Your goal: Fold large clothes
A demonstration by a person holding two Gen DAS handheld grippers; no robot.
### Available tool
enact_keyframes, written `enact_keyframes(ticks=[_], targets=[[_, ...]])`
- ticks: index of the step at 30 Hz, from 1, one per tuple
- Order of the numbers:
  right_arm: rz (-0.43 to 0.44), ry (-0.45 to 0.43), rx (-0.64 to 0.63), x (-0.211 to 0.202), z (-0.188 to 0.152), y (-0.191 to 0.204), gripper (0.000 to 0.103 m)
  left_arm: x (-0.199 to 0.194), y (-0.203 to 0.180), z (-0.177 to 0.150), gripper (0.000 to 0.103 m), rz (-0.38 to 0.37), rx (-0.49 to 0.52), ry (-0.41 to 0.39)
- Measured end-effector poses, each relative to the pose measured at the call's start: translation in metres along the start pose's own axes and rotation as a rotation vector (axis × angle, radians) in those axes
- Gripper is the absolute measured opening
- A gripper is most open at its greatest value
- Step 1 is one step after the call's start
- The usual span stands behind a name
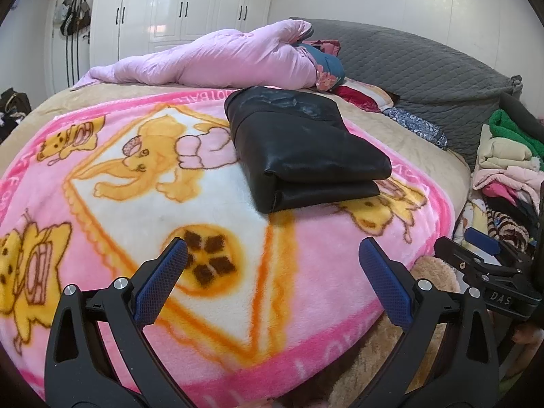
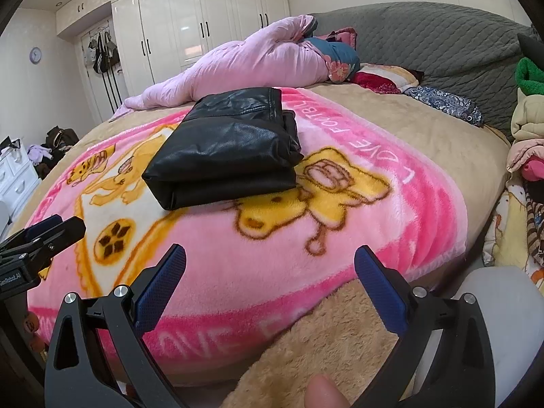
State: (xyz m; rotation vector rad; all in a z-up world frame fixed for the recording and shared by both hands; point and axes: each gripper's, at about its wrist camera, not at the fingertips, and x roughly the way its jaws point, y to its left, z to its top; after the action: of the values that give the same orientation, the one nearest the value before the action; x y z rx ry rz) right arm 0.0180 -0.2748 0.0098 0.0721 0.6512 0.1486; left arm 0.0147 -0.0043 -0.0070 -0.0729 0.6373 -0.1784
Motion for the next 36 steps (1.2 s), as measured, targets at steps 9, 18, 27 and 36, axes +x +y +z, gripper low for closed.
enact_keyframes(ticks=[9,18,27,36], targets=[[0.003,0.01,0.0,0.002,-0.001,0.001,0.099,0.0,0.0,0.0,0.095,0.012,0.007,0.003],[0.006,0.017,0.003,0.004,-0.002,0.001,0.099,0.001,0.002,0.0,0.095,0.017,0.007,0.007],[0.007,0.01,0.002,0.004,0.0,0.003,0.099,0.002,0.004,-0.001,0.095,0.025,0.005,0.008],[-0.005,0.017,0.012,0.008,0.002,0.001,0.099,0.006,0.01,-0.002,0.095,0.011,0.0,0.024]])
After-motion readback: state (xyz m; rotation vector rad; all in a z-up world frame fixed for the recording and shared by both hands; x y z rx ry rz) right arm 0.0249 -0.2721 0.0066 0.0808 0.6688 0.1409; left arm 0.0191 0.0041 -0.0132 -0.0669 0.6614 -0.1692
